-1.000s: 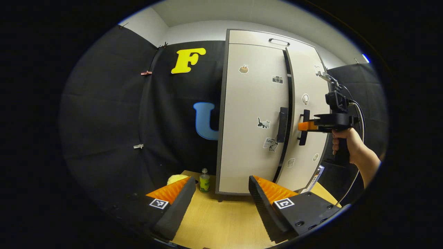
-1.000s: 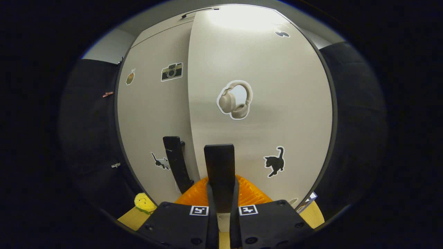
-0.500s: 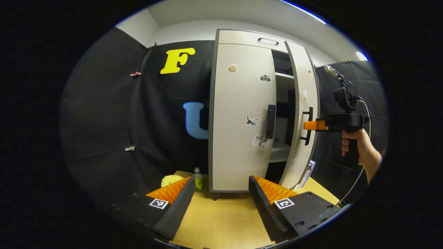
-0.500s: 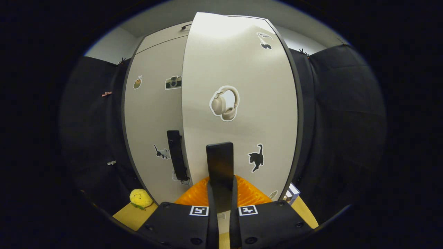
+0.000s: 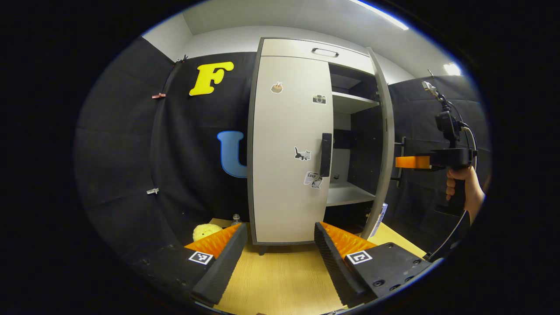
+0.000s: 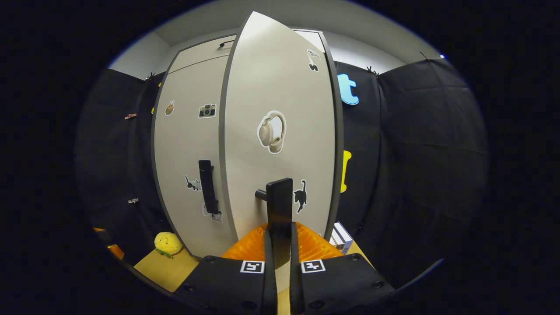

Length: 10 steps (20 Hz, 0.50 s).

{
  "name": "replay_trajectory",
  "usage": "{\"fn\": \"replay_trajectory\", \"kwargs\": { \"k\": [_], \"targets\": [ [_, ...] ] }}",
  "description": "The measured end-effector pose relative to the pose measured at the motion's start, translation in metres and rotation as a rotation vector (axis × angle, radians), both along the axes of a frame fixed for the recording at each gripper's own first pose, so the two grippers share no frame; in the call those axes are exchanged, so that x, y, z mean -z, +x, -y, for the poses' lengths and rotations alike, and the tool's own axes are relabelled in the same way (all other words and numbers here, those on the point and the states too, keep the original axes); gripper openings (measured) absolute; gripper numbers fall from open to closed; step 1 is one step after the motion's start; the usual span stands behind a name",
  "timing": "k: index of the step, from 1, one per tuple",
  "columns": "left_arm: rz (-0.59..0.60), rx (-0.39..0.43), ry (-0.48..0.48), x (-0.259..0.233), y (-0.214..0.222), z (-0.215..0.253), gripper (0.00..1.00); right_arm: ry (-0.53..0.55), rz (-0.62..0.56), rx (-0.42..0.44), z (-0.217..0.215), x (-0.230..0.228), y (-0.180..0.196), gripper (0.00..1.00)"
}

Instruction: Open the right door of the double-door shoe cabinet with the right hand, and open the left door with the left hand.

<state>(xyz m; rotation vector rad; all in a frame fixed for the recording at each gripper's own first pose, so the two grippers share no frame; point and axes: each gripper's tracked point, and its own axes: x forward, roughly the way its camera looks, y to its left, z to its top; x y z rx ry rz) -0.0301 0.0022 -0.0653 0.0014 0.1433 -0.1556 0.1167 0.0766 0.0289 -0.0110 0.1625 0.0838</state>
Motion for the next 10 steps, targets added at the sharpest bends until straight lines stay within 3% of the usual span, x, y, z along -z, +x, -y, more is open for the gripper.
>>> {"fn": "replay_trajectory", "kwargs": {
  "k": [5,10],
  "targets": [
    [-0.008,-0.003,0.012,-0.004,-0.003,0.006,0.95,-0.037,-0.004,0.039,0.027,-0.001,-0.007,0.14],
    [0.004,-0.08,-0.011,-0.012,-0.017,0.007,0.95,-0.112,0.009,0.047,0.061,-0.003,-0.009,0.1]
  ]
}}
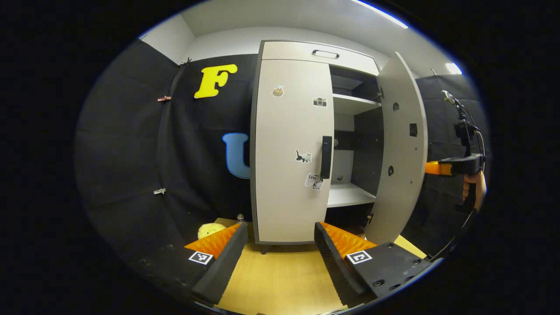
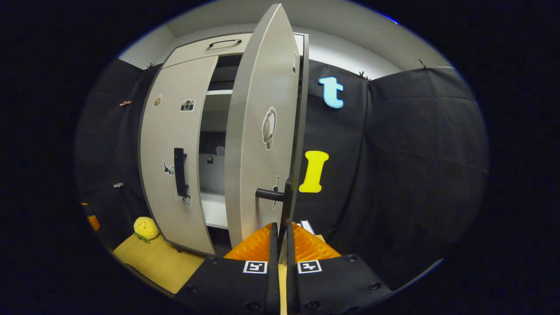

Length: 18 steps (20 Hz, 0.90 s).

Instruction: Open the right door of the double-door shoe cabinet with the right hand, and open the left door with the left hand.

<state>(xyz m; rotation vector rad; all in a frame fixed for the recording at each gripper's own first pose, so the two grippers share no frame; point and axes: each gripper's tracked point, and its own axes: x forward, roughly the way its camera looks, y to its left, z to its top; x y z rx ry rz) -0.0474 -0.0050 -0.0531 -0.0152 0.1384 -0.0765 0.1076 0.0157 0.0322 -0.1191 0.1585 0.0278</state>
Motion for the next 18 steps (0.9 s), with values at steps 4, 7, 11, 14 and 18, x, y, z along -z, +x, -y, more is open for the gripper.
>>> {"fn": "replay_trajectory", "kwargs": {
  "k": [4,7,11,14,18],
  "targets": [
    [0.001,-0.078,0.003,-0.002,-0.014,0.018,0.95,0.061,0.009,-0.018,0.02,0.001,0.006,0.05],
    [-0.013,-0.111,0.007,0.001,-0.022,0.04,0.95,0.144,-0.004,-0.091,0.009,0.0,0.004,0.05],
    [-0.026,-0.128,0.017,0.005,-0.032,0.07,0.95,0.15,0.009,-0.133,0.012,-0.002,-0.002,0.05],
    [-0.024,-0.13,0.013,0.004,-0.03,0.084,0.95,0.148,0.038,-0.16,0.014,-0.006,-0.018,0.05],
    [0.005,-0.108,0.026,-0.01,-0.006,0.086,0.95,0.155,0.059,-0.152,0.015,-0.005,-0.032,0.05]
  ]
}}
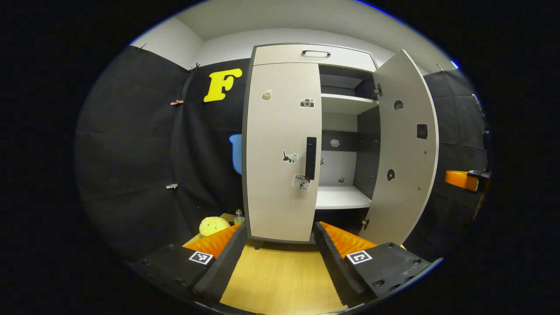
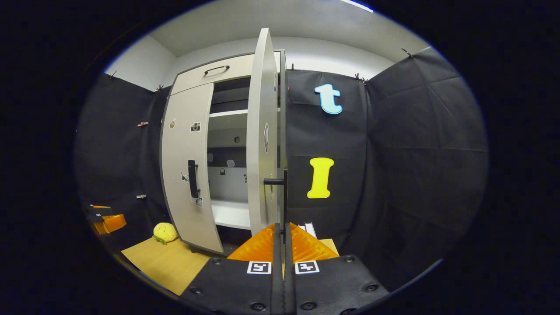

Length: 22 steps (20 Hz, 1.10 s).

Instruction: Open the right door of the double-door shoe cabinet with the right hand, and open the left door with the left hand.

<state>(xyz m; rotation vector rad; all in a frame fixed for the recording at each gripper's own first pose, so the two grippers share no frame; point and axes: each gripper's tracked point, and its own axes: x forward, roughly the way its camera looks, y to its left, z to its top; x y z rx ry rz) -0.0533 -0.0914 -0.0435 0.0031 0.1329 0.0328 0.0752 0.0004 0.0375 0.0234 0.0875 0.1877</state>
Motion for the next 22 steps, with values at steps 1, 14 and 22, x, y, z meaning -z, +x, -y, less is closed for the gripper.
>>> {"fn": "replay_trajectory", "kwargs": {
  "k": [1,14,22],
  "targets": [
    [0.009,0.009,0.007,-0.004,0.009,-0.002,0.95,0.012,-0.007,0.003,-0.001,0.002,-0.006,0.05],
    [0.072,0.206,-0.009,-0.033,0.142,-0.027,0.95,0.076,-0.013,0.118,-0.073,0.019,-0.033,0.42],
    [0.088,0.278,-0.026,-0.043,0.197,-0.009,0.95,0.036,-0.073,0.137,-0.124,0.049,-0.009,1.0]
  ]
}}
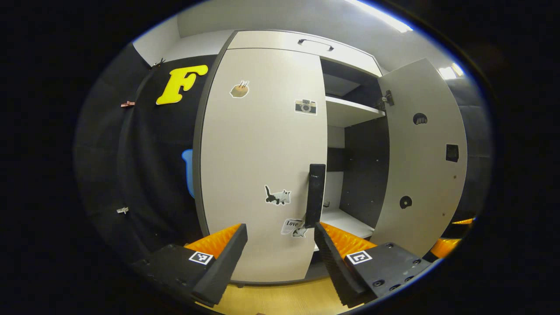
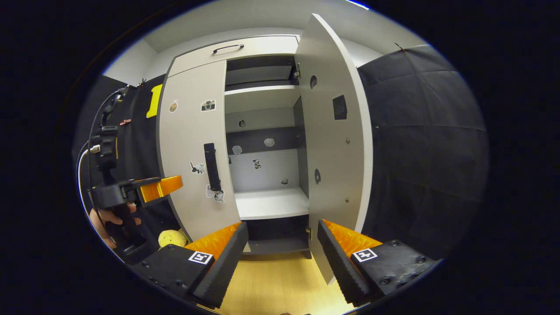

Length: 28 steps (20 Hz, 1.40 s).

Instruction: Open the right door of the double-door shoe cabinet with the right hand, and open the left door with the left hand.

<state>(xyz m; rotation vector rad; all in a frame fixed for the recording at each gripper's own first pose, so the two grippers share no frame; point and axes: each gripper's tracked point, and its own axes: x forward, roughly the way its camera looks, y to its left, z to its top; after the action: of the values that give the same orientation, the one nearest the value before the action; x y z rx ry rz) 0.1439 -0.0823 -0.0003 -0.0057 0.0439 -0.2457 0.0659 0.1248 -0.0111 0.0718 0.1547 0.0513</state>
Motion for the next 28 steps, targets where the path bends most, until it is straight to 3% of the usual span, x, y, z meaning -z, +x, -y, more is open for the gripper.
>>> {"fn": "replay_trajectory", "kwargs": {
  "k": [12,16,24,25,28],
  "targets": [
    [0.002,-0.063,-0.019,-0.015,0.072,0.053,0.95,0.006,-0.048,-0.136,-0.011,0.034,0.019,1.0],
    [-0.022,-0.078,-0.003,-0.007,0.088,0.064,0.88,-0.003,-0.068,-0.183,-0.011,0.045,0.018,0.99],
    [-0.019,-0.083,-0.055,-0.013,0.095,0.079,0.53,0.029,-0.091,-0.21,-0.003,0.055,0.019,0.99],
    [-0.022,-0.081,-0.064,-0.013,0.094,0.08,0.45,0.03,-0.092,-0.211,-0.002,0.056,0.018,0.98],
    [-0.019,-0.097,-0.042,-0.013,0.095,0.081,0.39,0.027,-0.098,-0.216,0.0,0.059,0.017,0.98]
  ]
}}
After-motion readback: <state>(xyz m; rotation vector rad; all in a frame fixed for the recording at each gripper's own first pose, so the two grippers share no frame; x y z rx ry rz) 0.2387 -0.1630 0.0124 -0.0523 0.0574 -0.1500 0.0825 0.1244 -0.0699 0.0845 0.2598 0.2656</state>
